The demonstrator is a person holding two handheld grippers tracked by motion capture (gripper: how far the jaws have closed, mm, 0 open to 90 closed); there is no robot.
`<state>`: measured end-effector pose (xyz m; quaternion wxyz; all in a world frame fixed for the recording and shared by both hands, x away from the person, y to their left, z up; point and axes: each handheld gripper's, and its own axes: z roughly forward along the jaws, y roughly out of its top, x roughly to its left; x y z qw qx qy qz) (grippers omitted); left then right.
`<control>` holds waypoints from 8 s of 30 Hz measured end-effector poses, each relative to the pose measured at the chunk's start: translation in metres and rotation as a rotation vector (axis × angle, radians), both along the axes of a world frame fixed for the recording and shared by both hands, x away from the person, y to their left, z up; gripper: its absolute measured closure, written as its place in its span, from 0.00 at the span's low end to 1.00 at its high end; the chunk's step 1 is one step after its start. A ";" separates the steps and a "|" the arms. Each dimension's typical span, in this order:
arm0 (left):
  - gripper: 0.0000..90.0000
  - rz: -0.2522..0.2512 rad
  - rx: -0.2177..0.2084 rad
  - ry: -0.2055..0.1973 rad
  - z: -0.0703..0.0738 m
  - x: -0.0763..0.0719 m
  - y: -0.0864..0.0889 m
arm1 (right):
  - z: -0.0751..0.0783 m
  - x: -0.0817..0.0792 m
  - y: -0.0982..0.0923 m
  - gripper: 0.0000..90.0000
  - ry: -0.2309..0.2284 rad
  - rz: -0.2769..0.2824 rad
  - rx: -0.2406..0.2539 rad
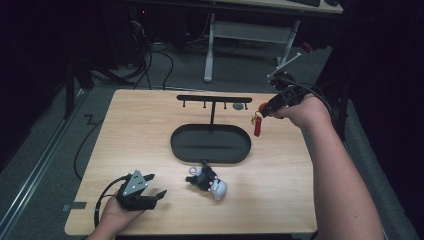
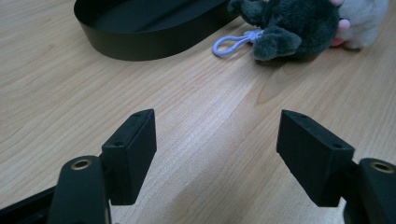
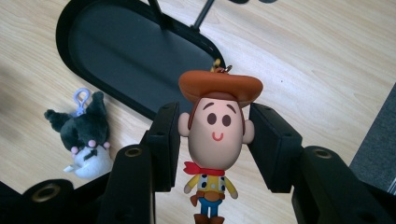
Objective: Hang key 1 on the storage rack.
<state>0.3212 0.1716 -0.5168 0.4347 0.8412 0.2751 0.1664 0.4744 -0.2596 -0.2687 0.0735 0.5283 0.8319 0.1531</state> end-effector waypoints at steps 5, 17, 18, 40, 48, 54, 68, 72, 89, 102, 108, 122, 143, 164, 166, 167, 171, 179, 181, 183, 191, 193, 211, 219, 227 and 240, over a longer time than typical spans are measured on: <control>0.32 -0.006 0.002 0.000 0.000 0.000 0.000 | 0.001 0.002 0.009 0.62 -0.006 0.018 0.010; 0.33 -0.021 0.020 -0.005 -0.001 -0.002 -0.003 | 0.007 0.013 0.026 0.62 -0.021 0.032 0.007; 0.33 -0.023 0.023 -0.005 -0.001 -0.002 -0.004 | 0.006 0.015 0.027 0.62 -0.020 0.031 0.008; 0.33 -0.027 0.028 -0.003 -0.001 -0.002 -0.004 | -0.013 0.032 0.020 0.62 -0.024 -0.024 -0.008; 0.33 -0.031 0.028 -0.006 -0.002 -0.002 -0.006 | -0.039 0.028 0.009 0.62 -0.018 -0.046 0.013; 0.33 -0.035 0.032 -0.002 -0.003 -0.002 -0.007 | -0.069 0.025 -0.001 0.61 -0.028 -0.062 0.061; 0.32 -0.017 0.038 0.019 -0.003 -0.001 -0.008 | -0.123 0.006 -0.015 0.47 -0.091 -0.061 0.216; 0.32 -0.004 0.044 0.024 -0.005 -0.002 -0.009 | -0.138 -0.028 -0.027 0.45 -0.152 0.009 0.254; 0.32 0.159 -0.030 0.116 0.003 0.001 -0.036 | -0.224 -0.197 -0.072 0.46 -0.735 -0.036 0.240; 1.00 0.173 0.066 0.106 0.001 0.020 -0.090 | -0.221 -0.200 -0.084 0.48 -0.714 -0.151 0.308; 1.00 0.116 0.091 0.096 0.002 0.017 -0.116 | -0.220 -0.200 -0.081 0.49 -0.710 -0.148 0.294; 1.00 -0.038 0.108 0.096 0.001 0.015 -0.219 | -0.222 -0.200 -0.087 0.50 -0.709 -0.162 0.285; 0.81 0.207 0.105 0.034 0.008 0.012 -0.038 | -0.227 -0.199 -0.091 0.44 -0.693 -0.178 0.277; 0.52 0.243 0.066 -0.016 0.001 0.003 0.017 | -0.241 -0.190 -0.080 0.42 -0.610 -0.192 0.205; 0.51 0.239 0.068 -0.014 0.000 0.004 0.016 | -0.242 -0.189 -0.082 0.42 -0.601 -0.197 0.207; 0.51 0.239 0.068 -0.017 0.000 0.004 0.015 | -0.243 -0.190 -0.082 0.42 -0.596 -0.199 0.206; 0.48 0.227 0.070 -0.024 0.000 0.003 0.013 | -0.244 -0.189 -0.083 0.41 -0.585 -0.208 0.210; 0.41 0.175 0.061 -0.026 0.001 0.001 0.008 | -0.243 -0.188 -0.082 0.40 -0.555 -0.221 0.214; 0.40 0.164 0.057 -0.024 -0.001 0.002 0.006 | -0.240 -0.188 -0.081 0.41 -0.530 -0.216 0.214; 0.39 0.158 0.066 -0.026 -0.001 0.002 0.005 | -0.237 -0.187 -0.081 0.42 -0.496 -0.203 0.214; 0.39 0.146 0.059 -0.020 -0.001 0.002 0.006 | -0.223 -0.184 -0.075 0.41 -0.397 -0.147 0.169; 0.39 0.143 0.061 -0.016 -0.002 0.002 0.005 | -0.220 -0.181 -0.075 0.41 -0.361 -0.145 0.166; 0.39 0.121 0.050 -0.007 -0.001 -0.004 0.007 | -0.204 -0.168 -0.063 0.39 -0.177 -0.042 0.046; 0.39 0.104 0.058 -0.011 -0.001 -0.003 0.004 | -0.198 -0.163 -0.054 0.36 -0.056 0.036 -0.026; 0.39 0.101 0.056 -0.012 -0.001 -0.003 0.004 | -0.194 -0.160 -0.048 0.32 0.034 0.081 -0.050; 0.39 0.095 0.055 -0.010 -0.001 -0.003 0.005 | -0.194 -0.150 -0.036 0.19 0.125 0.178 -0.102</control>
